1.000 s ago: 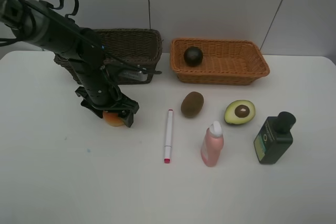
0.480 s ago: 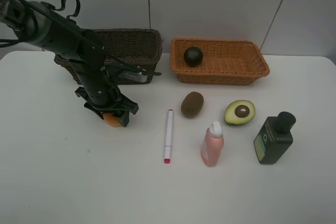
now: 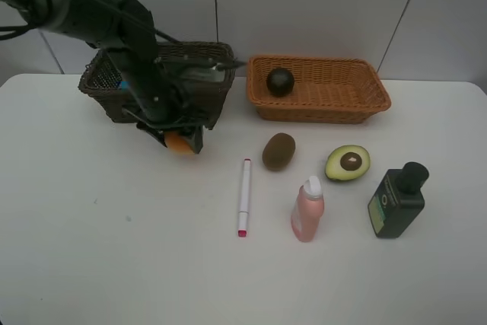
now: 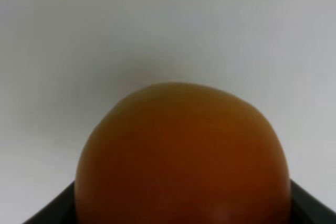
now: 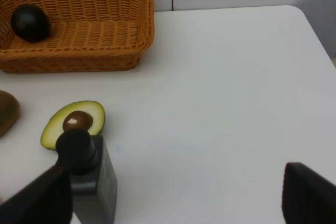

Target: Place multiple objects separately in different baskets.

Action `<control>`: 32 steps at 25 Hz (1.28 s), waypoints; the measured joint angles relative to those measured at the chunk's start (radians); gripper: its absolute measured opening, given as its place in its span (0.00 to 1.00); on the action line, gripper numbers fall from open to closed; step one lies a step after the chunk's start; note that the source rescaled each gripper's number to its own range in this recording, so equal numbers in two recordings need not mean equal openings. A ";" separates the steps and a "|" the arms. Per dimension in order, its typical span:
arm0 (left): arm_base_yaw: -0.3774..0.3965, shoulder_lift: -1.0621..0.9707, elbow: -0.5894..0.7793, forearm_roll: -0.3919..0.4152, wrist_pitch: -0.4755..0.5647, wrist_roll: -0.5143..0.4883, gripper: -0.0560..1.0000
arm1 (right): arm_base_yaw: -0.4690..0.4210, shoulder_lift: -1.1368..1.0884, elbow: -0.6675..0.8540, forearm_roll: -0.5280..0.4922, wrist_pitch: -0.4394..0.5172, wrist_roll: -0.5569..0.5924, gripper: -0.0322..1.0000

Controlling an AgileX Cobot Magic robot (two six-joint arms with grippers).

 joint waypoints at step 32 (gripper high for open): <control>-0.180 0.482 -0.907 -0.073 -0.065 0.114 0.98 | 0.000 0.000 0.000 0.000 0.000 0.000 1.00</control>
